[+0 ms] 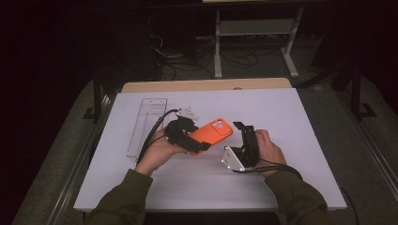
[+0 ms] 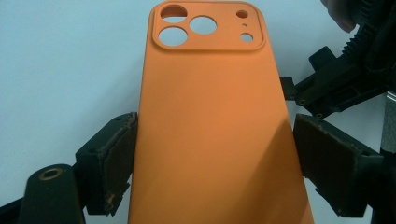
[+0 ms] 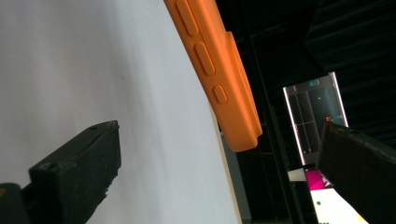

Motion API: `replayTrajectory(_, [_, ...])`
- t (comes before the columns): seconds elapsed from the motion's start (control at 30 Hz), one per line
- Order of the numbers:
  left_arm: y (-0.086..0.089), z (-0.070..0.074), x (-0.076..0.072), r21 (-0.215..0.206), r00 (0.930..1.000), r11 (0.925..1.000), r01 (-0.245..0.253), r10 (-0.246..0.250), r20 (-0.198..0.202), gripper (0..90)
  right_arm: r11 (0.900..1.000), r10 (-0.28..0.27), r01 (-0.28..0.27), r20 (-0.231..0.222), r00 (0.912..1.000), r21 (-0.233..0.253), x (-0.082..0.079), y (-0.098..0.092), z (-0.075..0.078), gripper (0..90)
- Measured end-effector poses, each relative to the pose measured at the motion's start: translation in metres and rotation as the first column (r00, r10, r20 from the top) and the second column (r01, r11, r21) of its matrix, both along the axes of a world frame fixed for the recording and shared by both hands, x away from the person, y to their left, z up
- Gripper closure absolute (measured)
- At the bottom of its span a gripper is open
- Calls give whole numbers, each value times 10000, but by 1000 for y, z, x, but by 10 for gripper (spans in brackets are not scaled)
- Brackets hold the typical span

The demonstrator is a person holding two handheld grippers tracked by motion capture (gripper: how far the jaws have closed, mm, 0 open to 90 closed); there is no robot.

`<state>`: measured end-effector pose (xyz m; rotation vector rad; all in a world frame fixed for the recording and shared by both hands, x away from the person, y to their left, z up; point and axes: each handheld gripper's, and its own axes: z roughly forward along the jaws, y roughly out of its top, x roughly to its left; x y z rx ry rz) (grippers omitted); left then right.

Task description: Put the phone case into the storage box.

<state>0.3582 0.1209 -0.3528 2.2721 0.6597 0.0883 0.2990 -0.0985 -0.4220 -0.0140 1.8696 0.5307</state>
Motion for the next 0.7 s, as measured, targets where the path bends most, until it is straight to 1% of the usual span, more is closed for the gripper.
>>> replayTrajectory(0.13, [0,0,0,17,10000,10000,49,-49,-7,165,10000,-31,31,72,10000,-36,-2,1,-2,0])
replayTrajectory(0.17, [0,0,0,54,10000,10000,61,-61,-26,165,9999,18,-17,91,10000,-114,-3,2,-2,0])
replayTrajectory(0.2, [0,0,0,55,10000,10000,44,-44,-25,166,9998,-88,93,310,9995,-165,-4,2,-2,0])
replayTrajectory(0.23, [0,0,0,84,10000,9999,58,-58,-36,165,9998,27,-21,260,9997,-219,-3,2,-3,0])
replayTrajectory(0.3, [1,0,1,175,9999,9998,128,-128,-16,165,9993,-29,48,499,9988,-375,-5,3,-3,0])
replayTrajectory(0.33, [0,0,0,161,9999,9998,122,-122,-18,165,9991,62,-42,473,9989,-418,-4,3,-3,0])
replayTrajectory(0.37, [-1,0,0,-47,10000,10000,-19,19,-61,165,9988,136,-110,529,9985,-485,-4,4,-2,0])
replayTrajectory(0.43, [0,0,0,51,10000,10000,25,-25,-42,165,9986,144,-109,669,9977,-519,-5,4,-2,0])
replayTrajectory(0.5, [0,0,0,42,10000,10000,21,-21,-38,165,9983,221,-168,974,9950,-553,-5,4,-1,0])
replayTrajectory(0.53, [0,0,0,32,10000,10000,17,-17,-41,165,9976,275,-216,915,9954,-655,-5,4,-2,0])
replayTrajectory(0.57, [0,0,0,50,10000,10000,37,-37,-33,165,9980,197,-144,865,9961,-615,-6,5,-3,0])
replayTrajectory(0.6, [0,0,0,45,10000,10000,57,-57,-13,165,9976,276,-205,1081,9938,-661,-6,5,-2,0])
replayTrajectory(0.63, [0,0,0,61,10000,10000,68,-68,-16,165,9973,291,-214,1097,9935,-704,-6,5,-2,0])
replayTrajectory(0.67, [-2,-1,-1,-129,9999,9999,-95,94,-62,166,9976,281,-209,1087,9937,-663,-7,5,-3,0])
replayTrajectory(0.7, [-1,-1,-1,-99,10000,9999,-59,59,-42,165,9972,320,-241,1120,9932,-711,-7,6,-2,0])
